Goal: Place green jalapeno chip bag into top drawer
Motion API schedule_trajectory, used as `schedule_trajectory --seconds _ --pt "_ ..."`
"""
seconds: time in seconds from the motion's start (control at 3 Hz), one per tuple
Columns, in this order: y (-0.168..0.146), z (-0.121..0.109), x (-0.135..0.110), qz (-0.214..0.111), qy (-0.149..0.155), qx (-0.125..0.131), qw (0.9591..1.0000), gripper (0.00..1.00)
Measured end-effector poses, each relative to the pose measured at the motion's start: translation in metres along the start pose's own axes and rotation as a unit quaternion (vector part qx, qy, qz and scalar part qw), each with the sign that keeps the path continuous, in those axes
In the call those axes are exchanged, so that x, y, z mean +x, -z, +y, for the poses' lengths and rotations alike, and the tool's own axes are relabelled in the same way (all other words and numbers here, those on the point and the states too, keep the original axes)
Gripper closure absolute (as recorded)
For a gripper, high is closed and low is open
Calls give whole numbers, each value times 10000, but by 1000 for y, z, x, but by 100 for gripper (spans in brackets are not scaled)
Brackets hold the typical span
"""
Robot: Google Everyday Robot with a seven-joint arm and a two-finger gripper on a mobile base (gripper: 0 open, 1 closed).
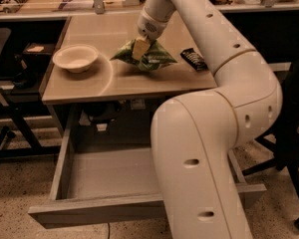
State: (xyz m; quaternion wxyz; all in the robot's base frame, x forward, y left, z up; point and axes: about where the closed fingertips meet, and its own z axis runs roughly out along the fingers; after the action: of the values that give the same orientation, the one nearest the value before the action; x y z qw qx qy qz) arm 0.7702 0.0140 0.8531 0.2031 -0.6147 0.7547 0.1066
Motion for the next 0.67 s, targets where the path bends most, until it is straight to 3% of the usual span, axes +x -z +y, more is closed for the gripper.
schedule_trajectory --seconds 0.33,0.67 --pt "43 14 -10 -311 361 354 9982 100" --pt "66 56 -8 -542 516 502 9959 100"
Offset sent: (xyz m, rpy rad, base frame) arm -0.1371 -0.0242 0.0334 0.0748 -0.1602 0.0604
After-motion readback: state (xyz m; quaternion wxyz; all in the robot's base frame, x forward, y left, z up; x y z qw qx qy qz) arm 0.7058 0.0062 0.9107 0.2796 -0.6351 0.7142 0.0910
